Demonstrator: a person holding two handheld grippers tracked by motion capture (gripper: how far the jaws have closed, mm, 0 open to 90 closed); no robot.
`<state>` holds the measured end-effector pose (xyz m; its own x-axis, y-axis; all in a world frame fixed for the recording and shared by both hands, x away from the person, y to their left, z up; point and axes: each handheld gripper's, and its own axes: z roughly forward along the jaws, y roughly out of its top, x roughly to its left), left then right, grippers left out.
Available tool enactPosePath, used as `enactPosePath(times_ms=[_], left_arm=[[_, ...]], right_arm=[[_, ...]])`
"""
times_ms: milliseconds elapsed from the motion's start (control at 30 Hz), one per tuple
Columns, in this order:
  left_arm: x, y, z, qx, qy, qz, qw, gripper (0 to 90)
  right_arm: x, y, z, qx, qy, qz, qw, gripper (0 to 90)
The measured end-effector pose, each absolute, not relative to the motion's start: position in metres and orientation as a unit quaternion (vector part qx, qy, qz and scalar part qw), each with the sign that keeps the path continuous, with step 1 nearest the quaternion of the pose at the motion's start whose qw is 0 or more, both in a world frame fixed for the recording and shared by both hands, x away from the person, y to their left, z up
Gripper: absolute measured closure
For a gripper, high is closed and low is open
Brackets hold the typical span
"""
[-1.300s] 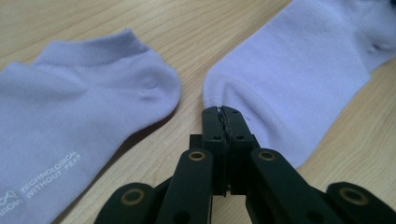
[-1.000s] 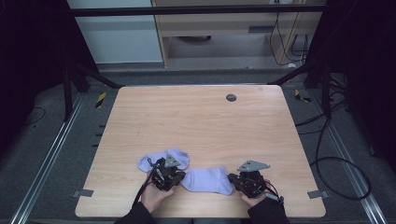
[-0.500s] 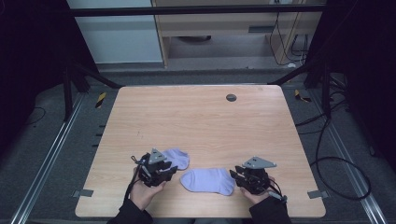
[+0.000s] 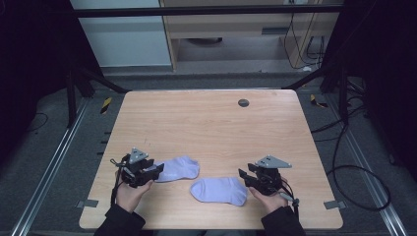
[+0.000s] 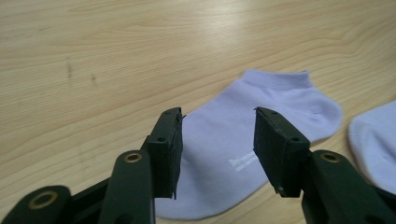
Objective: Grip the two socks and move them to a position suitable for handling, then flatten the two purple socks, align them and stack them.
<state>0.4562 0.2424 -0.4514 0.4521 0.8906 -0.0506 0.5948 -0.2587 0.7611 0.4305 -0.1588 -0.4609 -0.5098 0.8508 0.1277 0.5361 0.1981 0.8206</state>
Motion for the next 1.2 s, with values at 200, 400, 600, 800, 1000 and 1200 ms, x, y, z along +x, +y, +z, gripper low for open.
enactPosePath(times_ms=[200, 400, 600, 800, 1000, 1200], left_arm=[[0.46, 0.262, -0.455, 0.758, 0.504, 0.212, 0.357, 49.2], [0.462, 0.275, -0.458, 0.748, 0.518, 0.217, 0.353, 49.9], [0.466, 0.283, -0.462, 0.744, 0.529, 0.223, 0.342, 50.2], [0.467, 0.286, -0.466, 0.746, 0.53, 0.223, 0.334, 50.5], [0.468, 0.285, -0.469, 0.75, 0.529, 0.223, 0.328, 50.7], [0.47, 0.281, -0.476, 0.762, 0.523, 0.218, 0.313, 51.3]], right_arm=[[0.438, -0.149, -0.454, 0.456, 0.751, 0.443, 0.182, 53.1], [0.448, -0.128, -0.451, 0.45, 0.753, 0.447, 0.174, 52.3], [0.459, -0.101, -0.449, 0.443, 0.759, 0.448, 0.166, 52.3], [0.47, -0.075, -0.448, 0.447, 0.759, 0.443, 0.164, 50.5], [0.48, -0.055, -0.45, 0.442, 0.768, 0.433, 0.164, 50.2], [0.491, -0.039, -0.458, 0.444, 0.778, 0.415, 0.161, 51.2]])
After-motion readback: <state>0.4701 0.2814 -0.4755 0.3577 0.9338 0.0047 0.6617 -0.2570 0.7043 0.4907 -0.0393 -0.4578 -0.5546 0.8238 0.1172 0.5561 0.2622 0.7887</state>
